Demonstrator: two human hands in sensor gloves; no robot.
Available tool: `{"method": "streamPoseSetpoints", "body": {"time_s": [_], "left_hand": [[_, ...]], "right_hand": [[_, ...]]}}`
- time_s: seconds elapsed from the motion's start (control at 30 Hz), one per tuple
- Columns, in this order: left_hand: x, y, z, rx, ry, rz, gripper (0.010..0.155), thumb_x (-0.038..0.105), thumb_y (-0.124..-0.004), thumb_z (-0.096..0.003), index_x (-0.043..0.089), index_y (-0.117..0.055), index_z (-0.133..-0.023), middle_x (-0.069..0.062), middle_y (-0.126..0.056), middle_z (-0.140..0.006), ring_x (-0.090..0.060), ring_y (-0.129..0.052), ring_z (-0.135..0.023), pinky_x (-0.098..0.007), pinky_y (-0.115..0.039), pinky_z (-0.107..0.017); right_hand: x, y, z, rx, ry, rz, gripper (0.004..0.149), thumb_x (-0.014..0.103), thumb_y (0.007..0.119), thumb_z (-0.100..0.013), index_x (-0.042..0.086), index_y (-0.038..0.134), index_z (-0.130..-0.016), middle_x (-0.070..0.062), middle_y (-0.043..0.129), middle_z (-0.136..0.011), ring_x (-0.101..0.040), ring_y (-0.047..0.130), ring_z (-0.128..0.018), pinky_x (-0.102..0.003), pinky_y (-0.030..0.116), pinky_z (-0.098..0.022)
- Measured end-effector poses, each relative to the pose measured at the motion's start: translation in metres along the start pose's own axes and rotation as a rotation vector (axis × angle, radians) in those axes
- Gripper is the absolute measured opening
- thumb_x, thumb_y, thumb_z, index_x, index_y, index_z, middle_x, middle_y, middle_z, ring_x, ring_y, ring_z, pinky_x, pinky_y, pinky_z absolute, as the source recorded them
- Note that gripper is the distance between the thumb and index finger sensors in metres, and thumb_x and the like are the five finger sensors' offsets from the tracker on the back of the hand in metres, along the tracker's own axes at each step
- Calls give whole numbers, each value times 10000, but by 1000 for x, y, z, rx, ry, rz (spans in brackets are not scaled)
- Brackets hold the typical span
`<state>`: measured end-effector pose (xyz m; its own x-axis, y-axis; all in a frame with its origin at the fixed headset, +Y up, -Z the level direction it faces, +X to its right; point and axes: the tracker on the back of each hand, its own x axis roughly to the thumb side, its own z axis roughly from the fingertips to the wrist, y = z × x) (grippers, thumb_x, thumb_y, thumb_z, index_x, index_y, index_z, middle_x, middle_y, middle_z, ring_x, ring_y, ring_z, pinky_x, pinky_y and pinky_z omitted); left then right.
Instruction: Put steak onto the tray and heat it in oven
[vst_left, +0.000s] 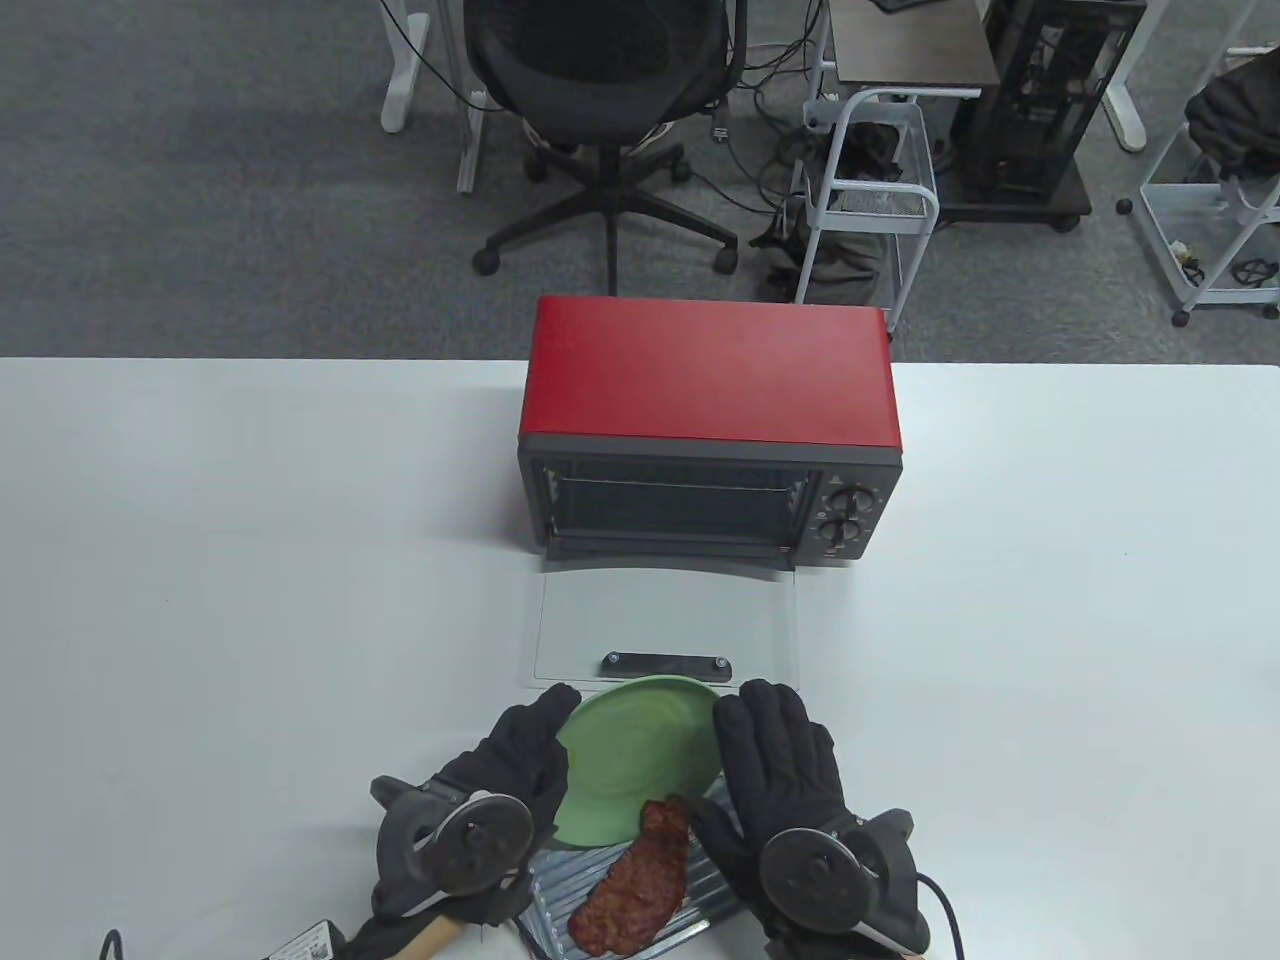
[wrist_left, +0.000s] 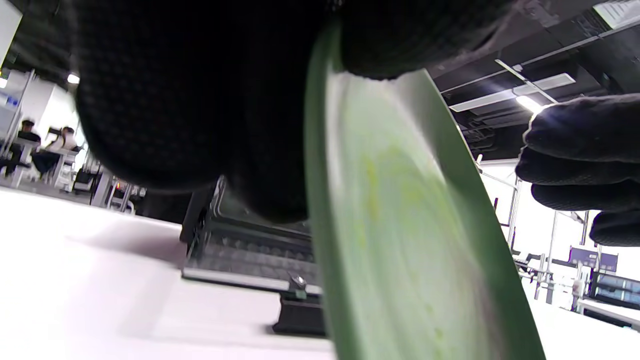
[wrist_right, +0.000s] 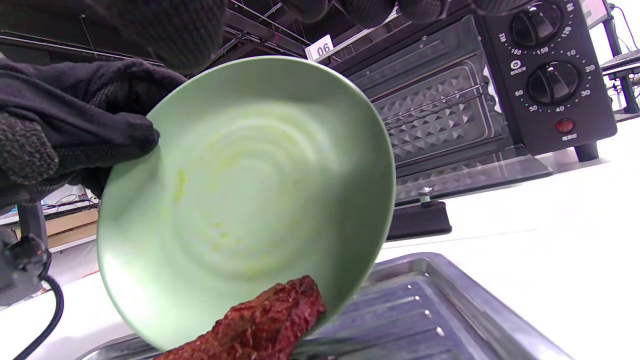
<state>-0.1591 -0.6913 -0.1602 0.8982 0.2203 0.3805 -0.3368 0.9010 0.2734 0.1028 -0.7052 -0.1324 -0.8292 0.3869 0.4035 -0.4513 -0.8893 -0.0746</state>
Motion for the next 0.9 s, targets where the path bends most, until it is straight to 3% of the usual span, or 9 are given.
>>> {"method": "streamPoseSetpoints", "body": {"time_s": [0.3,0.5,0.73,0.9], "left_hand": [[-9,7,-15,22,29,-3,568,320,-821,-470,217,-669,-1008,-109,-957,-748,-176,-1161,-339,-405,-1032,-261],[-26,23,-24,22,124,106,566,314,-812,-476,222,-665,-1015,-106,-951,-764,-179,-1158,-352,-410,-1027,-274],[-89,40,-36,-40,389,347,560,295,-788,-486,220,-663,-1028,-112,-945,-789,-189,-1144,-369,-426,-1016,-295],[-147,36,-29,-36,619,535,554,289,-782,-488,208,-687,-1028,-134,-966,-766,-194,-1144,-358,-432,-1015,-289]], "right_hand": [[0,0,0,3,2,-4,859,517,680,-526,60,297,-1144,-260,305,-1173,-549,350,-1050,-722,430,-671],[-1,0,0,1,3,-6,859,517,681,-526,59,297,-1144,-260,307,-1173,-550,351,-1049,-721,431,-672],[-1,-1,0,4,6,-5,860,517,681,-526,60,296,-1144,-261,306,-1172,-551,352,-1048,-721,432,-671],[-1,0,-1,9,6,-5,858,517,680,-526,62,298,-1144,-260,307,-1173,-549,354,-1049,-720,432,-672]]}}
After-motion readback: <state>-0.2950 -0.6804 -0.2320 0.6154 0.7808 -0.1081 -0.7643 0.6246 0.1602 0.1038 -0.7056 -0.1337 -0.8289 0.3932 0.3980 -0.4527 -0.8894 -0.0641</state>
